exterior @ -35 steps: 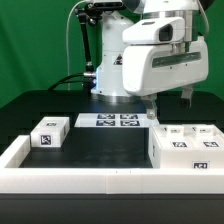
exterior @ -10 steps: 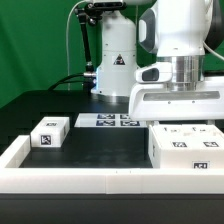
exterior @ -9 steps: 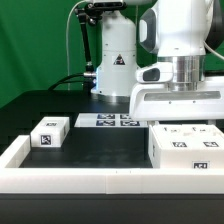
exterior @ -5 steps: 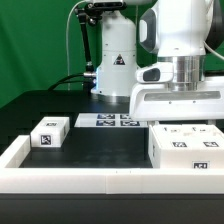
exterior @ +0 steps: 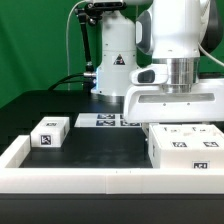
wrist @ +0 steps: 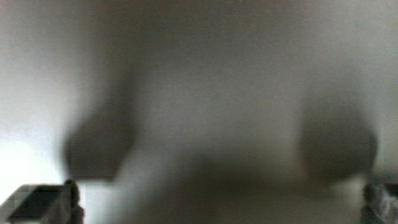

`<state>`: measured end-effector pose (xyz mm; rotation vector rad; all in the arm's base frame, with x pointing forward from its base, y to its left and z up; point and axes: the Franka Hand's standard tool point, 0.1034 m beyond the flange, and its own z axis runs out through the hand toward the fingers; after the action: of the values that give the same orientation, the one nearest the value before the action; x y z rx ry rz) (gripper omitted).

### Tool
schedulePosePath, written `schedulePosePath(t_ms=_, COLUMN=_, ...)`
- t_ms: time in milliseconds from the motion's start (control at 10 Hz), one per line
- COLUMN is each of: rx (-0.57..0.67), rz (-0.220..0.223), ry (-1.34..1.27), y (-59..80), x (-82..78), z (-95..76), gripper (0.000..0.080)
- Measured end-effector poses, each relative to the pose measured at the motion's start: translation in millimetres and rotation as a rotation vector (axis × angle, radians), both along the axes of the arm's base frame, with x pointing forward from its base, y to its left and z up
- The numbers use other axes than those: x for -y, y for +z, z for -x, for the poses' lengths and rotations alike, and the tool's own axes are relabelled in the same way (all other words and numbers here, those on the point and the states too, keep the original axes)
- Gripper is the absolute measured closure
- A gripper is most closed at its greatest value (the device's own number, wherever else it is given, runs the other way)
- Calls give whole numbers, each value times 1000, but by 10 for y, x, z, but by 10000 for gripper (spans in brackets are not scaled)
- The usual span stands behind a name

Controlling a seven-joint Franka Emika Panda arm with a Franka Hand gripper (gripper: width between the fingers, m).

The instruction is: Assemble cabinet

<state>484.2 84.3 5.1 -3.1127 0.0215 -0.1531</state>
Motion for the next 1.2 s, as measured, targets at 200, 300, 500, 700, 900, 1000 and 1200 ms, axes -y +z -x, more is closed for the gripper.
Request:
schedulePosePath(t_ms=200, rx=3, rz=0, ry=5, y=6, x=-5, z=-13, gripper=2)
schedulePosePath(t_ms=300, rx=3, rz=0, ry=10, y=5, x=-5, z=-14, gripper=2)
schedulePosePath(t_ms=500, rx=4, rz=-1, ry=13, y=6, x=-20, z=-12, gripper=184)
schedulePosePath(t_ms=700, rx=4, rz=-1, ry=18, y=5, x=-41, z=-8, gripper=332)
schedulePosePath(t_ms=900, rx=4, rz=-1, ry=18, y=5, x=-42, z=-8, gripper=526)
schedulePosePath(t_ms=1000, rx=4, rz=-1, ry=18, y=3, x=-41, z=-5, gripper=629)
schedulePosePath(t_ms=1200, rx=4, rz=0, ry=25, y=1, x=-37, z=-3, gripper=629)
